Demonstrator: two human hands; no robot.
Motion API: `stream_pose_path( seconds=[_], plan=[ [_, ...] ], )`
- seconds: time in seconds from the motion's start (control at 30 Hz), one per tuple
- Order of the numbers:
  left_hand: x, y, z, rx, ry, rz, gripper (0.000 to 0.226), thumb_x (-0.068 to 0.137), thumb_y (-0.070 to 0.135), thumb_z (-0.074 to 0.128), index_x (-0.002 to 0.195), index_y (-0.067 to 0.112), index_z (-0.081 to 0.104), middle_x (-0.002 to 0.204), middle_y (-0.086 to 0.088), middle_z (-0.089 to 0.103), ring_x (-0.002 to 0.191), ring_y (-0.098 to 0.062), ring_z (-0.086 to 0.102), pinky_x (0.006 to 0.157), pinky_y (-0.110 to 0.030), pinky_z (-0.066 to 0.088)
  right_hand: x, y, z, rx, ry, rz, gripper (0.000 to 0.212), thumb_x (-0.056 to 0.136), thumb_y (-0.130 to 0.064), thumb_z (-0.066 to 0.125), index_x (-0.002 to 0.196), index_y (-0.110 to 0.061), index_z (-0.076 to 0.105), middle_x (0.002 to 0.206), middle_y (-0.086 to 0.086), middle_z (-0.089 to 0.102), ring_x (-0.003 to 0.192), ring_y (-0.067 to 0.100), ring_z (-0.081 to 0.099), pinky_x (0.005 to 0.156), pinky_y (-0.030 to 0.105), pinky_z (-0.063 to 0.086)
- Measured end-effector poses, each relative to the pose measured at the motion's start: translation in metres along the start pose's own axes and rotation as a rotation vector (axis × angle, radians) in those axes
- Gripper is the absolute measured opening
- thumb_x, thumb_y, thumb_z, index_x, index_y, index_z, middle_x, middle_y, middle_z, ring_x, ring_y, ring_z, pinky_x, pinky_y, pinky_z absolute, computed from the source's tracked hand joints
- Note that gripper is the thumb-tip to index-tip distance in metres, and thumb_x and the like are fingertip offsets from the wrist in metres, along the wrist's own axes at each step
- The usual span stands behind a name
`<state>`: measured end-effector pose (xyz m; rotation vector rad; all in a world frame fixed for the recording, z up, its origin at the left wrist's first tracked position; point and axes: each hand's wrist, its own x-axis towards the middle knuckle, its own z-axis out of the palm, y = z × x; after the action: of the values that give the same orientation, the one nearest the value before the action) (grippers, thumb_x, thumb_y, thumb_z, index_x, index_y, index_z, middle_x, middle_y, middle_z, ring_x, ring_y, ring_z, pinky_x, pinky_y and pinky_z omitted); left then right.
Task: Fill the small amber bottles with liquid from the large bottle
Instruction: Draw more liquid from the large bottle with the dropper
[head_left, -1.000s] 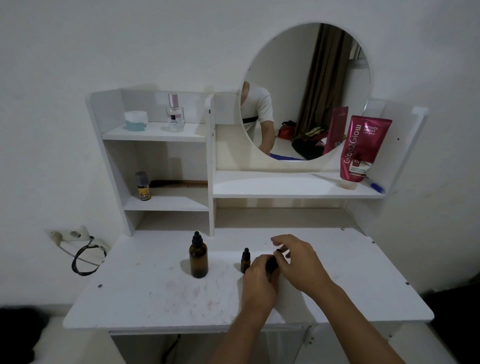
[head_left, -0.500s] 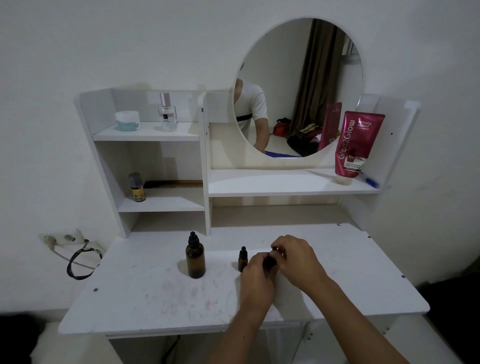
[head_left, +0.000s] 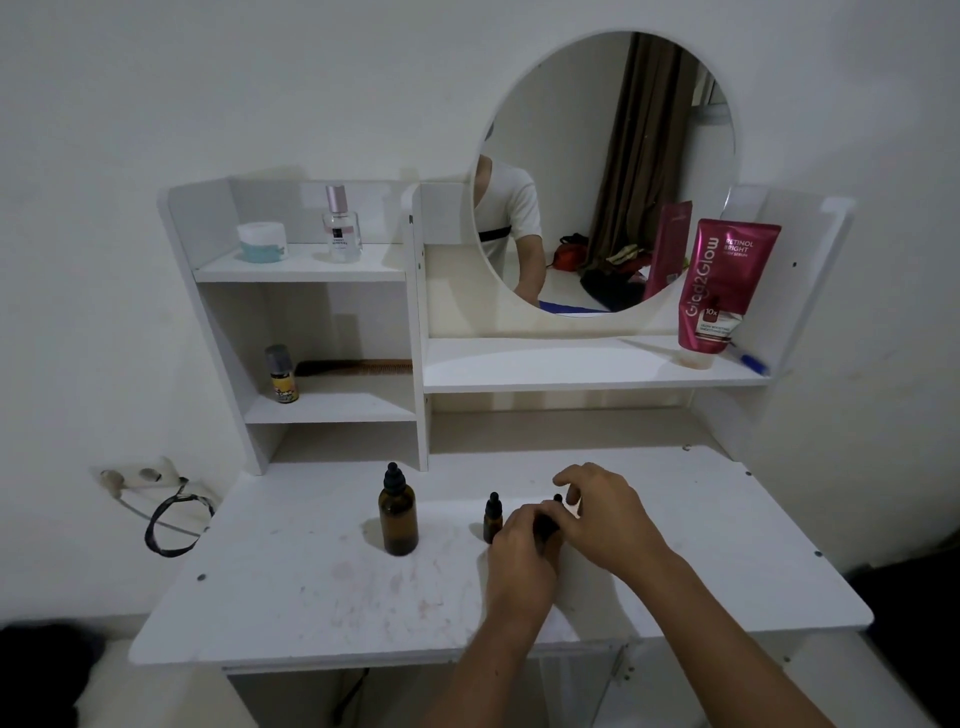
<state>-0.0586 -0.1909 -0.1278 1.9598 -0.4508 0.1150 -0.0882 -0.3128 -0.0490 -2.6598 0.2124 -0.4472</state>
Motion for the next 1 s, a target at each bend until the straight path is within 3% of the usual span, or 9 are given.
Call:
stream_pose_path(
  seconds=[0.13, 0.3, 0.43, 0.6, 0.73, 0.83, 0.9, 1.0],
  plan=[
    [0.003, -0.002, 0.001, 0.006, -0.002, -0.003, 0.017, 0.100, 0.023, 0.063, 0.115, 0.025, 0.068, 0.108, 0.014, 0.070, 0.100, 0.002, 0.064, 0.097, -0.019, 0.051, 0.000, -0.002, 0.000, -0.008, -0.086, -0.035, 0.029, 0.097, -0.013, 0.061, 0.124, -0.020, 0.070, 0.120, -0.006, 0.069, 0.104, 0.012, 0.065, 0.096, 0.026, 0.052],
    [0.001, 0.002, 0.001, 0.035, -0.008, -0.024, 0.016, 0.100, 0.022, 0.061, 0.115, 0.022, 0.067, 0.107, 0.012, 0.069, 0.095, 0.000, 0.064, 0.083, -0.010, 0.050, -0.001, -0.004, 0.003, -0.045, -0.040, -0.005, 0.016, 0.097, -0.016, 0.063, 0.108, -0.020, 0.073, 0.110, -0.006, 0.071, 0.098, 0.011, 0.064, 0.086, 0.022, 0.050],
    [0.001, 0.004, 0.001, 0.081, 0.003, -0.021, 0.015, 0.099, 0.018, 0.060, 0.113, 0.020, 0.067, 0.104, 0.012, 0.068, 0.090, -0.003, 0.063, 0.075, -0.008, 0.046, -0.005, -0.007, 0.007, -0.025, 0.012, 0.028, 0.015, 0.096, -0.021, 0.065, 0.109, -0.019, 0.072, 0.108, -0.005, 0.071, 0.095, 0.012, 0.065, 0.084, 0.022, 0.050],
    [-0.002, 0.008, -0.001, 0.043, 0.006, -0.048, 0.017, 0.099, 0.018, 0.062, 0.114, 0.021, 0.069, 0.104, 0.011, 0.070, 0.094, -0.002, 0.064, 0.090, -0.021, 0.052, -0.009, -0.010, 0.007, -0.007, 0.009, 0.065, 0.024, 0.097, -0.023, 0.065, 0.119, -0.017, 0.070, 0.114, -0.001, 0.072, 0.099, 0.015, 0.068, 0.088, 0.027, 0.053],
    [-0.017, 0.015, -0.015, -0.034, 0.000, -0.110, 0.039, 0.093, 0.025, 0.073, 0.130, 0.014, 0.064, 0.119, 0.009, 0.066, 0.102, 0.005, 0.057, 0.094, -0.008, 0.043, -0.016, -0.014, -0.002, 0.023, 0.080, 0.081, 0.040, 0.096, -0.029, 0.067, 0.132, -0.013, 0.062, 0.128, 0.001, 0.064, 0.114, 0.020, 0.063, 0.091, 0.022, 0.042],
    [-0.034, 0.010, -0.036, -0.085, -0.040, -0.163, 0.048, 0.089, 0.033, 0.075, 0.134, 0.020, 0.063, 0.128, 0.012, 0.067, 0.113, -0.001, 0.063, 0.098, -0.012, 0.047, -0.016, -0.028, -0.010, 0.000, 0.173, 0.033, 0.038, 0.096, -0.029, 0.066, 0.130, -0.013, 0.063, 0.131, 0.001, 0.062, 0.123, 0.022, 0.054, 0.092, 0.021, 0.036],
    [-0.047, 0.004, -0.058, -0.122, -0.041, -0.181, 0.043, 0.088, 0.034, 0.077, 0.128, 0.022, 0.067, 0.119, 0.014, 0.071, 0.104, 0.001, 0.067, 0.088, -0.005, 0.048, -0.015, -0.047, -0.010, 0.030, 0.188, -0.017, 0.033, 0.097, -0.028, 0.064, 0.127, -0.014, 0.065, 0.128, 0.000, 0.063, 0.123, 0.021, 0.052, 0.093, 0.022, 0.037],
    [-0.057, -0.005, -0.100, -0.194, 0.093, -0.215, 0.025, 0.086, 0.029, 0.080, 0.109, 0.027, 0.071, 0.098, 0.014, 0.074, 0.087, 0.004, 0.068, 0.076, -0.006, 0.052, -0.013, -0.081, -0.002, 0.157, 0.155, -0.089, 0.032, 0.099, -0.030, 0.062, 0.129, -0.018, 0.064, 0.127, -0.004, 0.062, 0.116, 0.015, 0.056, 0.096, 0.027, 0.046]
  ],
)
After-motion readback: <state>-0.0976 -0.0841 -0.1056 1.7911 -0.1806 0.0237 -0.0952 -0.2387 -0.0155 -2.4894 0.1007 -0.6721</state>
